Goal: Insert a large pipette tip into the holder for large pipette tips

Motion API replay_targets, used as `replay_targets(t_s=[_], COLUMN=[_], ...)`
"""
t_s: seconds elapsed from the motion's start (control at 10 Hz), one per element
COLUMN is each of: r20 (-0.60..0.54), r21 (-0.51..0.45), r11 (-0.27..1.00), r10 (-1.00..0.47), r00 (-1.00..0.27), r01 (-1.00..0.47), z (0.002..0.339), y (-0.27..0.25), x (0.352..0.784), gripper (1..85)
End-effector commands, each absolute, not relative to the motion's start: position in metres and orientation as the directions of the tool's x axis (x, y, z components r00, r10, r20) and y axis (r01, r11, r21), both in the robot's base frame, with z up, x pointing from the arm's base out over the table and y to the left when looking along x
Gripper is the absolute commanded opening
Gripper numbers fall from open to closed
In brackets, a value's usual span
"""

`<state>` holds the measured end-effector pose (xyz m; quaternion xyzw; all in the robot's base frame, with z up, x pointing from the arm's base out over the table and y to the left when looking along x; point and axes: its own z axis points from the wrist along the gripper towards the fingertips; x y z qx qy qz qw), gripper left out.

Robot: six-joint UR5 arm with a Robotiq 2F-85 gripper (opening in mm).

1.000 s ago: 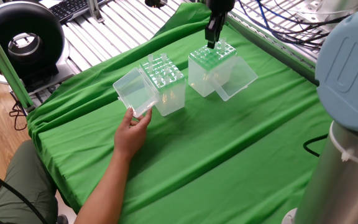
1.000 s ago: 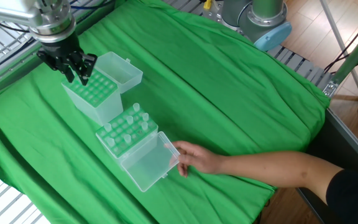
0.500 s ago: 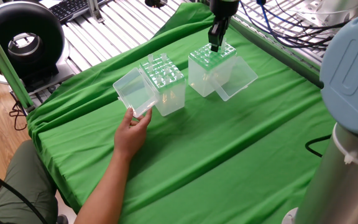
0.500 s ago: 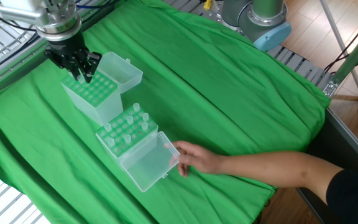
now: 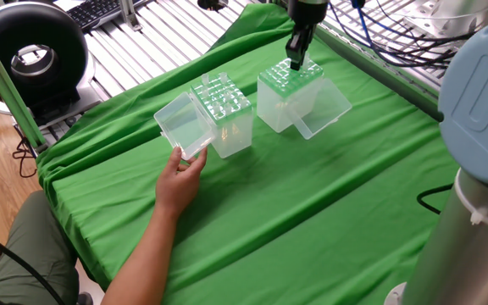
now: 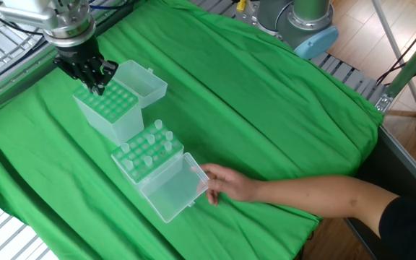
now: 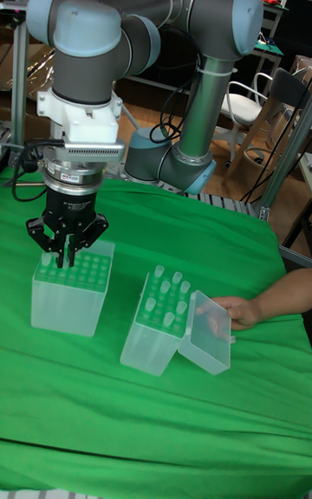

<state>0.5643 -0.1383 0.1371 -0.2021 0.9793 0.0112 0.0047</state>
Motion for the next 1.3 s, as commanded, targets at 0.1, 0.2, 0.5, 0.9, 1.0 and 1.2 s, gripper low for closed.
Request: replay_targets(t_s=[0.1, 0.2, 0.5, 0.9, 1.0, 1.2], r20=[-0.008, -0.003, 0.029, 0.043, 0.055, 0.06], r21=[0.017, 0.014, 0.01, 0.001, -0.006, -0.001], r11=[0.931, 0.935, 0.936, 0.931, 0.932, 0.934], r10=[-0.363, -0.355, -0.353, -0.365, -0.362, -0.356], r00=[-0.932, -0.935, -0.935, -0.93, -0.931, -0.933], r01=[-0.363, -0.355, -0.353, -0.366, -0.363, -0.357], z=[0.15, 0.154, 0.183, 0.211, 0.218, 0.224], y=[-0.136, -0.134, -0.133, -0.141, -0.142, -0.139], x=[0.568, 0.57, 0.568, 0.564, 0.56, 0.556], gripper=[1.7, 1.0, 1.0, 1.0, 1.0, 1.0])
